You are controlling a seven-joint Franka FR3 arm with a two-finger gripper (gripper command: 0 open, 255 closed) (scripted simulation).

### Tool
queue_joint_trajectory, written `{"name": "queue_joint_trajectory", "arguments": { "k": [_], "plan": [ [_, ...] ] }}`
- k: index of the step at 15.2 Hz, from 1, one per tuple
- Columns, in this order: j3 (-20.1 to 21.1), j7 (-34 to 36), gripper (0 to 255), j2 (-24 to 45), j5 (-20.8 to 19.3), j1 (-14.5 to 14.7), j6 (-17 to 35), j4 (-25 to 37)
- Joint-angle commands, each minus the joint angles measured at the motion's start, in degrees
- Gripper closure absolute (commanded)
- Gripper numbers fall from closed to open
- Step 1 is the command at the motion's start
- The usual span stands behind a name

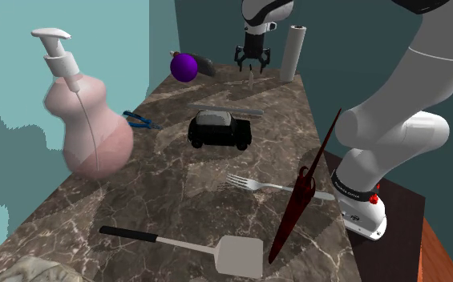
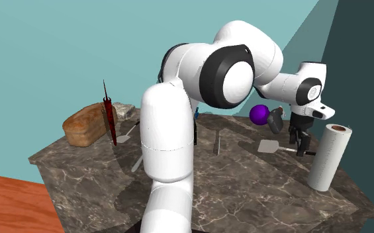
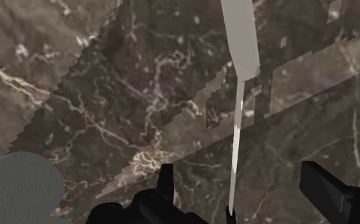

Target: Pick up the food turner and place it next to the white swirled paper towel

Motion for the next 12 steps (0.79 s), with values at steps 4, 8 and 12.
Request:
{"name": "queue_joint_trajectory", "arguments": {
  "k": [4, 8, 12],
  "plan": [
    [-0.19, -1.29, 0, -2.46, 1.77, -0.15, -6.95, 5.01],
    [-0.20, -1.29, 0, -2.46, 1.78, -0.14, -6.95, 5.01],
    [-0.20, -1.29, 0, -2.46, 1.77, -0.14, -6.95, 5.01]
  ]
}}
